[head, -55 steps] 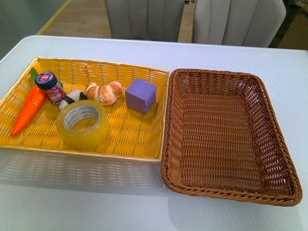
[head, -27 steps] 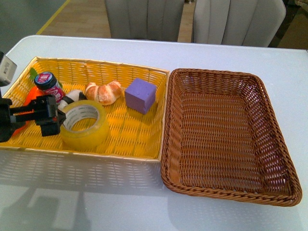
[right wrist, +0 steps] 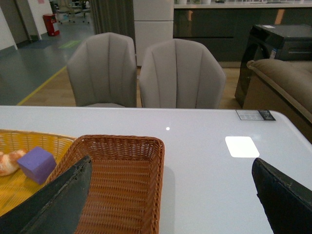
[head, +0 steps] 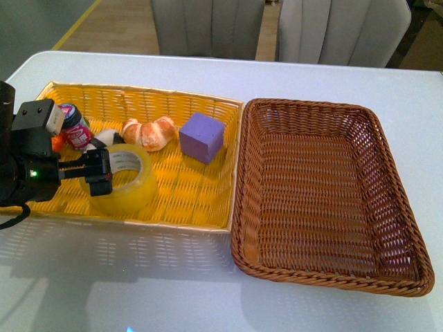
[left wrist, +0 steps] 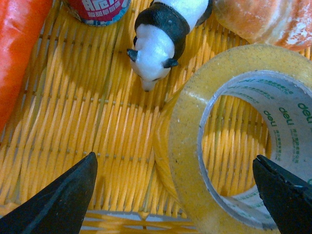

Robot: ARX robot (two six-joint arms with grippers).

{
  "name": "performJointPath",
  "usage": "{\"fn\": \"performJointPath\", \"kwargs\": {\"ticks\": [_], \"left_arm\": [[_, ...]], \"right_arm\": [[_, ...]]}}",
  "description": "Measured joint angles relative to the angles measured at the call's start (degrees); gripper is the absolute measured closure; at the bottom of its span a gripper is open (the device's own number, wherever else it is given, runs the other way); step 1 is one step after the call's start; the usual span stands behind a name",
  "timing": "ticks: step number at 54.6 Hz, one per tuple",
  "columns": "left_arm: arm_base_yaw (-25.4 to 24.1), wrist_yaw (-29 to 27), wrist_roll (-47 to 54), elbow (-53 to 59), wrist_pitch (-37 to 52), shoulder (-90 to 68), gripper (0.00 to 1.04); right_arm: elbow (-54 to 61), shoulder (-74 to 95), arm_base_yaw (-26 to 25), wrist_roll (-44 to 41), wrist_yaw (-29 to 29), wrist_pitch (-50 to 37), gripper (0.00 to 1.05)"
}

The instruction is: Move tape to another basket

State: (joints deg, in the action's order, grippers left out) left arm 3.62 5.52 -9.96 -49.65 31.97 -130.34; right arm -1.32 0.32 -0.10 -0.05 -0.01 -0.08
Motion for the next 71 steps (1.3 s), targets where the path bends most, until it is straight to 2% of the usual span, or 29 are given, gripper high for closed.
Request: {"fn": "performJointPath", "kwargs": {"ticks": [8,10,12,24,29,31,41,57,66,71], "left_arm": [[0.1,-0.7,0.0,-2.9,-1.3,-2.2,0.09],[0.2,-0.9,0.0,-3.2,-1.4,-2.5,0.12],[0.3,-1.1,0.0,-3.3,-1.5,-2.6,0.17],[0.9,-1.5,0.0,-3.7,-1.6,-3.0,0.69],[0.8,-1.7,0.0,-3.5,-1.2,-2.9,0.85],[0.8,-2.0,0.1,-3.2,-1.1,-2.8,0.88],[0.4,-2.2,-0.2,-0.2,0.3,-0.3,0.89],[1.4,-2.4,2.0,7.3,1.2,12.1,0.90],[5.0,-2.8,1.6,6.2,-3.1,18.4,0.90],[8.8,-3.8,0.3,3.2,-6.3,19.1,0.90]], "right_arm": [[0.0,0.0,0.0,0.0,0.0,0.0,0.09],[0.0,0.0,0.0,0.0,0.0,0.0,0.09],[0.0,0.0,0.0,0.0,0.0,0.0,0.09],[0.0,0.0,0.0,0.0,0.0,0.0,0.09],[0.0,0.0,0.0,0.0,0.0,0.0,0.09],[0.0,0.0,0.0,0.0,0.0,0.0,0.09],[0.0,0.0,0.0,0.0,0.0,0.0,0.09],[0.0,0.0,0.0,0.0,0.0,0.0,0.09],[0.0,0.0,0.0,0.0,0.0,0.0,0.09],[0.0,0.0,0.0,0.0,0.0,0.0,0.09]]}}
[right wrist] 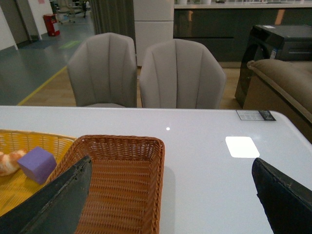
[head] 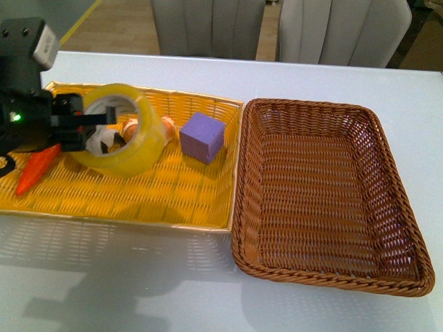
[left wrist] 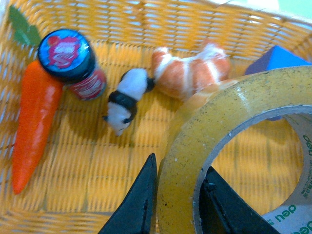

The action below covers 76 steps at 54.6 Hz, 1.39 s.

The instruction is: Move tape to another basket

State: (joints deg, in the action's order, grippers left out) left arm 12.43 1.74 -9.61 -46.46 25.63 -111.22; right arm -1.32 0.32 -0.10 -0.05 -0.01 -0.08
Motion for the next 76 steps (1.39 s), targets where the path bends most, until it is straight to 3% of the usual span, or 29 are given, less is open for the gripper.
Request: {"fn": "performJointPath", "kwargs": {"ticks": [19,36,54,74,76], "left_arm": [[13.8,-3.2,-5.1,-13.1,-7.8,-6.2,0.90],[22.4,-3.5,-6.4,-22.9,-13.3,-12.8,0.90],[27.1,-3.7,-7.0,-30.9,-17.9,-20.4,0.90],[27.5,-3.6,-8.6,-33.7,-19.1,-22.7,0.90],[27.5,-3.4,-8.9,-33.7,-19.1,-22.9,0.85]], "right_arm": [[0.0,0.0,0.0,0.0,0.0,0.0,0.09],[0.0,0.0,0.0,0.0,0.0,0.0,0.09],[0.0,0.0,0.0,0.0,0.0,0.0,0.09],[0.0,0.0,0.0,0.0,0.0,0.0,0.09],[0.0,0.0,0.0,0.0,0.0,0.0,0.09]]}}
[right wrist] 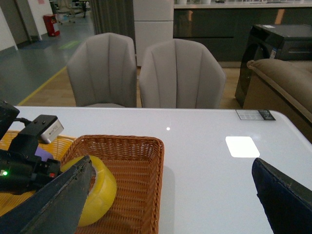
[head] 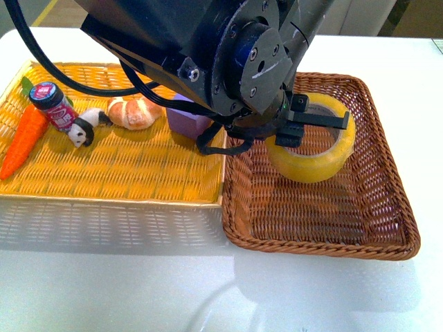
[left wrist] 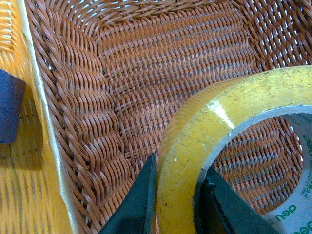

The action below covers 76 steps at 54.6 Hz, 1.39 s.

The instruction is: Move tape to another basket

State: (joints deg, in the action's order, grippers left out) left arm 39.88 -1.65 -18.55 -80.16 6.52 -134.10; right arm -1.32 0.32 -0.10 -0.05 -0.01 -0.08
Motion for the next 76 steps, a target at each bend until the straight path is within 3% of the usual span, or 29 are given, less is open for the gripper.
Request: {"fn": "performJointPath", "kwargs": {"ticks": [28,49,58,72,74,76], "left_arm": [[-0.2,0.1,-2.6,6.8,5.9,3.7,0.08],[-8.6,2.7,-4.1,29.6,19.5,27.5,0.09],[-15.9,5.4,-4.1,39.9,22.9,37.7,0.09],[-31.2,16.7,-4.3,54.1,27.1,57.8,0.09],[-32.4,14.8,-2.6,55.8,29.7,58.3,0.11],[-34.4,8.3,0.7,59.0,37.9,58.7,0.18]], "right_arm": [[0.0,0.0,0.0,0.0,0.0,0.0,0.09],[0.0,0.0,0.0,0.0,0.0,0.0,0.09],[0.0,0.0,0.0,0.0,0.0,0.0,0.09],[0.0,0.0,0.0,0.0,0.0,0.0,0.09],[0.0,0.0,0.0,0.0,0.0,0.0,0.09],[0.0,0.0,0.0,0.0,0.0,0.0,0.09]]}}
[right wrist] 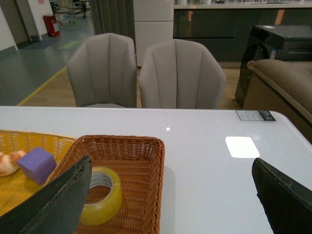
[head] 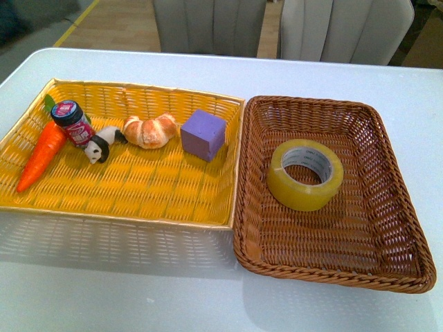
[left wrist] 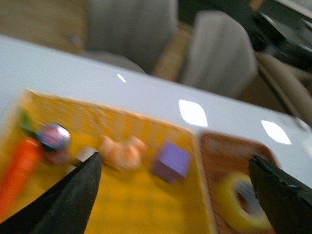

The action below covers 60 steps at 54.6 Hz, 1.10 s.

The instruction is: Move tape to another basket

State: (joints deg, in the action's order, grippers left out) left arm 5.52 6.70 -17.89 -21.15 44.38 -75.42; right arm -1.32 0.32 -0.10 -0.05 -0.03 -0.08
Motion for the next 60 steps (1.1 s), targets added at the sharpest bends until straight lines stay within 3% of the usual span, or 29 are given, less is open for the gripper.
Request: {"fn": "performJointPath", "kwargs": {"ticks": [6,13,26,60], "left_arm": [[-5.0,-7.1,10.1,7.3,12.5,2.6,0.36],[-5.5,-6.6,15.2,12.2,16.2,6.3,0.61],[-5.5,-6.7,16.9,16.7,10.6,15.2,1.02],[-5.5,-6.7,17.2,20.3,-13.9,44.4,1.03]], "right_arm": [[0.0,0.0,0.0,0.0,0.0,0.0,0.09],[0.0,0.0,0.0,0.0,0.1,0.0,0.09],[0.0,0.0,0.0,0.0,0.0,0.0,0.09],[0.0,0.0,0.0,0.0,0.0,0.0,0.09]]}}
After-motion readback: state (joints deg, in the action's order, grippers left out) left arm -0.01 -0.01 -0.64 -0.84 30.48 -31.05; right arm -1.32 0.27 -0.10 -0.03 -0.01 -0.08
